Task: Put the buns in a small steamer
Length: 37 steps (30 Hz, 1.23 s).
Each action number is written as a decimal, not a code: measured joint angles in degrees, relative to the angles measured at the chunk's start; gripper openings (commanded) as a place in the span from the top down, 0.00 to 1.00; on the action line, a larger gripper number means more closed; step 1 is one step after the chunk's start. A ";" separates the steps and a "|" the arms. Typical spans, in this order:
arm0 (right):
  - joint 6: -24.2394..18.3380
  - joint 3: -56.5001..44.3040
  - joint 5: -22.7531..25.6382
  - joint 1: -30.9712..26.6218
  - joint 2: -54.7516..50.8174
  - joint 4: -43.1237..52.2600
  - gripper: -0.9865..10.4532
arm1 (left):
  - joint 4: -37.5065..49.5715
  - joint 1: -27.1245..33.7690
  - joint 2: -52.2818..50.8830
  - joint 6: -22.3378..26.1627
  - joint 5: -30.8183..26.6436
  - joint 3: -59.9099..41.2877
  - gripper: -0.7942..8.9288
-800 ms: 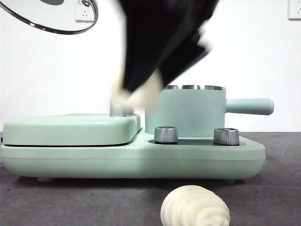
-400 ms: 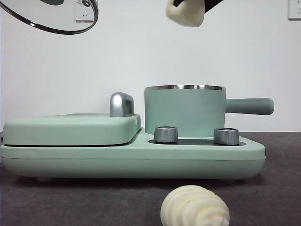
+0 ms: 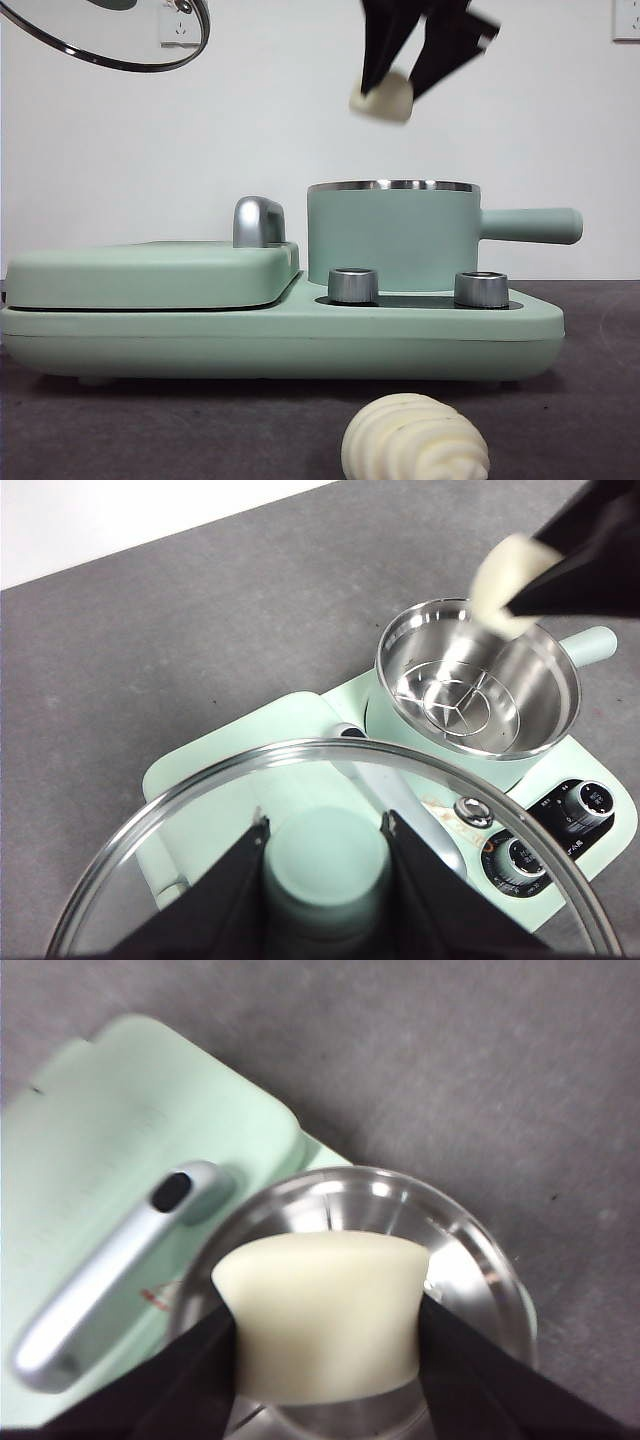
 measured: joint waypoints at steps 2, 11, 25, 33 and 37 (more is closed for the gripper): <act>-0.17 0.04 0.02 -0.13 2.45 -0.04 0.70 | -0.02 0.00 0.00 0.00 0.00 0.00 0.91; -0.22 0.04 0.00 -0.15 11.50 0.70 0.67 | -0.02 0.00 0.00 0.00 0.00 0.00 0.91; -0.20 1.53 -0.07 4.17 -9.03 2.08 0.57 | -0.09 0.00 0.00 0.46 0.00 0.00 0.91; -0.20 -11.87 0.31 14.16 -25.11 11.87 0.57 | -0.17 0.00 0.00 1.31 0.00 0.00 0.91; -0.20 -21.53 1.40 19.02 -32.61 13.90 0.57 | -0.20 0.00 0.00 1.31 0.00 0.00 0.91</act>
